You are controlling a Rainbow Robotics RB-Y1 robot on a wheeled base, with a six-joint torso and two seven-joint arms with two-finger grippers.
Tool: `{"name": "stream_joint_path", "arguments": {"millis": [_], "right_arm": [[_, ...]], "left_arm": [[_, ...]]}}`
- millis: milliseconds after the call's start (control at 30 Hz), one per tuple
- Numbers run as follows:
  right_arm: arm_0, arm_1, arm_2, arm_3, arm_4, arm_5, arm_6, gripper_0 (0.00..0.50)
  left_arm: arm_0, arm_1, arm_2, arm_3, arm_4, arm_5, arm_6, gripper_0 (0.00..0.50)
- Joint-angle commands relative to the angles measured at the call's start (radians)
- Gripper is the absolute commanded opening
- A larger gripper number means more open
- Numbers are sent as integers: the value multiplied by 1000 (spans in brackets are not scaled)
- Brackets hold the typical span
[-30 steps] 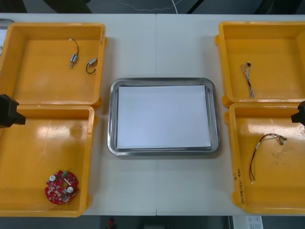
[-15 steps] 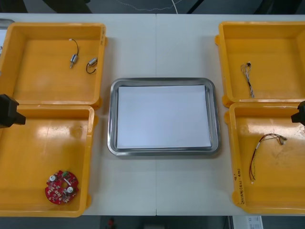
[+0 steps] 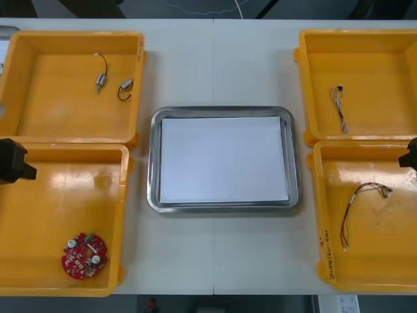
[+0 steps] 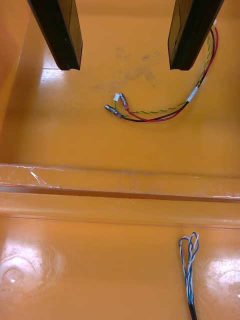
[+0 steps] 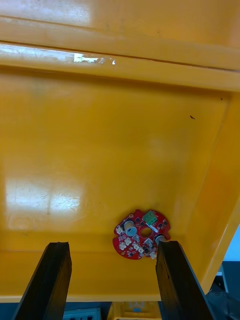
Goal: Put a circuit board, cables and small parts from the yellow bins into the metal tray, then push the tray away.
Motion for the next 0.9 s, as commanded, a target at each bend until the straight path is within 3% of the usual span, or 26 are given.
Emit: {"name": "stream_joint_path", "arguments": {"millis": [33, 300, 500, 767, 900], "right_arm": [[-16, -32, 11, -12, -2, 3, -45, 500], [-12, 22, -10, -14, 29, 3, -72, 500], [11, 51, -15, -49, 38, 3, -95, 500], [91, 85, -8, -165, 38, 3, -132, 500], [126, 113, -1, -221, 30, 3, -221, 500]], "left_arm": [[46, 42, 12, -17, 27, 6, -220, 500], [135, 99, 0, -40, 53, -36, -423, 500], [175, 134, -32, -71, 51, -84, -498, 500], [275, 200, -127, -148, -19, -275, -576, 500], [319, 237, -177, -163, -47, -375, -579, 500]]}}
